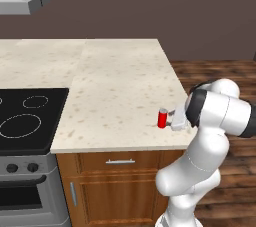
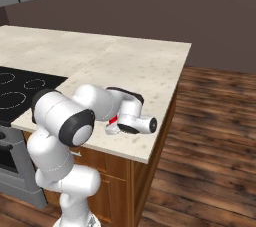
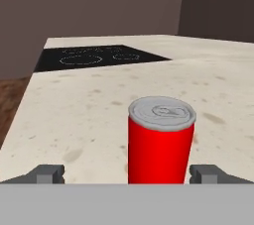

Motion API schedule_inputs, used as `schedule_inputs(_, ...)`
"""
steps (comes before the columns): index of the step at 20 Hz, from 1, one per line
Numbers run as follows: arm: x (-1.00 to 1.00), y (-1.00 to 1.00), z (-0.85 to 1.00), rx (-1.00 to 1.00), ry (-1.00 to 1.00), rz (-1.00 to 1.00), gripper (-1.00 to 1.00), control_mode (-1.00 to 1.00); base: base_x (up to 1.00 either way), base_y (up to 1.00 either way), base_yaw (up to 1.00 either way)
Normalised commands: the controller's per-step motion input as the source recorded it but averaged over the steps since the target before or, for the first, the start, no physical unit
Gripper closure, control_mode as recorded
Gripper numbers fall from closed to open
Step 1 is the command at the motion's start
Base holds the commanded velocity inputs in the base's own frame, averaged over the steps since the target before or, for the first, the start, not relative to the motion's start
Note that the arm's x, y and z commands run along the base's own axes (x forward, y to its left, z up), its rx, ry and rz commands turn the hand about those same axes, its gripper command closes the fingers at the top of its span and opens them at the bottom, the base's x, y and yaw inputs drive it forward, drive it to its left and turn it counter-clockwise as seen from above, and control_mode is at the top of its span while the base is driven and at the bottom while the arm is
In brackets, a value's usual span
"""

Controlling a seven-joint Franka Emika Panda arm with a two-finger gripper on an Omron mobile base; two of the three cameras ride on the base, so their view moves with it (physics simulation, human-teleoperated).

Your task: Pick the can, can from the counter and place them in the open cabinet.

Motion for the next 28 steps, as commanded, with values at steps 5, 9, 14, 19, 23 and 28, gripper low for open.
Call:
schedule_inputs(5, 0.08, 0.0, -0.11, 0.0, 0.04, -0.04, -1.0, -1.0, 0.0, 0.0, 0.0)
schedule_inputs(9, 0.2, 0.0, -0.05, 0.0, 0.06, -0.02, -1.0, -1.0, 0.0, 0.0, 0.0)
schedule_inputs(14, 0.18, 0.0, 0.0, 0.0, 0.04, 0.0, -1.0, -1.0, 0.0, 0.0, 0.0)
schedule_inputs(19, 0.13, 0.0, 0.0, 0.0, 0.01, 0.0, -1.0, -1.0, 0.0, 0.0, 0.0)
schedule_inputs(23, 0.01, 0.01, -0.06, 0.0, 0.02, 0.0, -1.0, -1.0, 0.0, 0.0, 0.0)
schedule_inputs(28, 0.0, 0.11, -0.11, 0.03, 0.02, 0.0, -1.0, -1.0, 0.0, 0.0, 0.0)
